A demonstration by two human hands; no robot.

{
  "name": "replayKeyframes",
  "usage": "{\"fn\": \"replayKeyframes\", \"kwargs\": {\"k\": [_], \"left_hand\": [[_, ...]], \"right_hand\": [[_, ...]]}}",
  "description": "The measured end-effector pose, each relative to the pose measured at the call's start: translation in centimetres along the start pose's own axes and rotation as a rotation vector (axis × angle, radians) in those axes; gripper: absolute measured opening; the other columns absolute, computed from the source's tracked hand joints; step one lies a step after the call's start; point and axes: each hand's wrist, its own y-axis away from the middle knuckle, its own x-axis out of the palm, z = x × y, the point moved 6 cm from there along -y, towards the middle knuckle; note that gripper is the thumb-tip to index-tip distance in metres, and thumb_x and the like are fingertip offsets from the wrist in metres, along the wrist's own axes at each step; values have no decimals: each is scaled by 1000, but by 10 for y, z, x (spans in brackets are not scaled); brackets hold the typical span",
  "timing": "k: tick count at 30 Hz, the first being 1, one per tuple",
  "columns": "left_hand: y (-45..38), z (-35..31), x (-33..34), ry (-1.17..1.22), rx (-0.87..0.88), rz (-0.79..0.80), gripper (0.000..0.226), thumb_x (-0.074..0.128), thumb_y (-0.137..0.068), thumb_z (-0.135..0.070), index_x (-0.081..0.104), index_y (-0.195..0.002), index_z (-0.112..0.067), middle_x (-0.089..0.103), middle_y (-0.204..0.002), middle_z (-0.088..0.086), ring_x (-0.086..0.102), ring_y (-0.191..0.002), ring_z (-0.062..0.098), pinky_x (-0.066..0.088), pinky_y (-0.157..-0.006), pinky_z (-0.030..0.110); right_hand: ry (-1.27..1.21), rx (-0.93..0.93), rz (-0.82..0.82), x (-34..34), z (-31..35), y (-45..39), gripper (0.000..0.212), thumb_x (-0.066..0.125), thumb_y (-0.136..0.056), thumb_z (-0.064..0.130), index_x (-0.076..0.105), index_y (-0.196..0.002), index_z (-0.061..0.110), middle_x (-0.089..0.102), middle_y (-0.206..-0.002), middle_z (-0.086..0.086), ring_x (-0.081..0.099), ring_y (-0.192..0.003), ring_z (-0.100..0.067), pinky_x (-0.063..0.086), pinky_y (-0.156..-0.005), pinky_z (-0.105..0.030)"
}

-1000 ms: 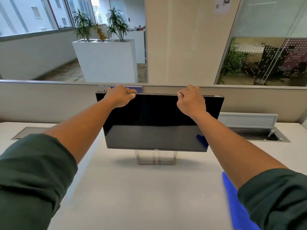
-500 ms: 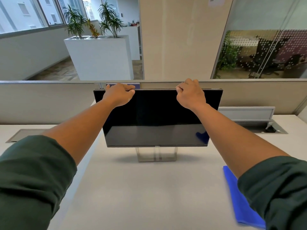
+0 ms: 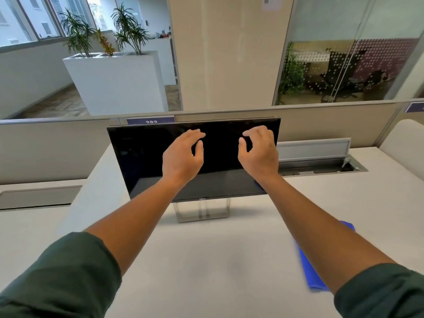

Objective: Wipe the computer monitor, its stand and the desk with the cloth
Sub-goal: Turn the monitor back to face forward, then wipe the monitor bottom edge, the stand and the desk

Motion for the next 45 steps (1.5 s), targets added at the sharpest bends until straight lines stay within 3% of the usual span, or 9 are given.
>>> {"fn": "replayKeyframes", "kwargs": {"k": [4, 9, 21, 27, 31, 34, 36, 39, 45], "left_hand": [[30, -25, 37, 47, 8, 75, 27, 47, -99, -37, 67, -117, -38, 67, -112, -22, 61, -99, -3, 46, -74, 11], [59, -52, 93, 63, -64, 251, 28, 45, -100, -36, 67, -116, -37, 69, -106, -17, 63, -86, 2, 51, -70, 21], [149, -126, 241, 94, -197, 849, 39, 58, -86, -25, 60, -122, -38, 66, -113, -17, 60, -102, 7, 52, -86, 28], [205, -141, 303, 170, -453, 1109, 67, 66, -88, -33, 38, -148, -20, 54, -141, 5, 55, -124, 21, 45, -95, 30], [232, -145, 330, 411, -875, 1047, 78, 67, -90, -35, 29, -152, -7, 51, -142, 10, 57, -115, 24, 46, -87, 32], [247, -146, 344, 561, -1079, 983, 40, 67, -92, -34, 59, -117, -3, 64, -107, 10, 63, -90, 22, 53, -83, 34], [251, -149, 346, 595, -1072, 957, 22, 65, -93, -28, 61, -83, -9, 61, -85, 7, 57, -75, 20, 49, -76, 30], [249, -151, 343, 620, -1051, 940, 16, 61, -90, -15, 53, -76, -11, 54, -80, 8, 48, -72, 20, 42, -68, 28], [229, -148, 307, 682, -869, 917, 32, 55, -87, -13, 68, -115, -21, 69, -92, 2, 58, -77, 16, 46, -71, 27]], "right_hand": [[-4, 141, 4, -16, -42, 42, 14, 60, -89, 22, 64, -99, 13, 57, -101, -1, 52, -96, -19, 44, -66, -26], [-2, 431, 83, -38, -107, 94, 16, 62, -88, 22, 62, -102, 14, 55, -107, -1, 55, -97, -19, 48, -71, -31], [113, 731, 450, -89, -236, 201, 28, 58, -91, 29, 57, -117, 18, 54, -121, 3, 54, -110, -18, 49, -89, -37], [74, 816, 666, -86, -277, 241, 40, 61, -89, 33, 54, -125, 17, 54, -129, 3, 54, -114, -16, 47, -94, -35], [58, 804, 748, -78, -291, 252, 39, 62, -89, 33, 55, -123, 15, 57, -124, 2, 55, -111, -16, 47, -91, -32], [41, 774, 781, -73, -295, 250, 39, 63, -90, 32, 54, -123, 14, 57, -120, 2, 55, -109, -15, 43, -85, -25], [14, 763, 808, -68, -294, 249, 39, 62, -91, 34, 54, -123, 15, 57, -119, 4, 55, -107, -12, 40, -83, -22], [-45, 773, 818, -63, -292, 248, 42, 53, -93, 51, 56, -118, 17, 60, -113, 6, 56, -99, -9, 41, -80, -22], [-183, 900, 845, -48, -280, 241, 76, 38, -84, 76, 46, -133, 18, 60, -99, 15, 59, -99, -12, 47, -86, -31]]}}
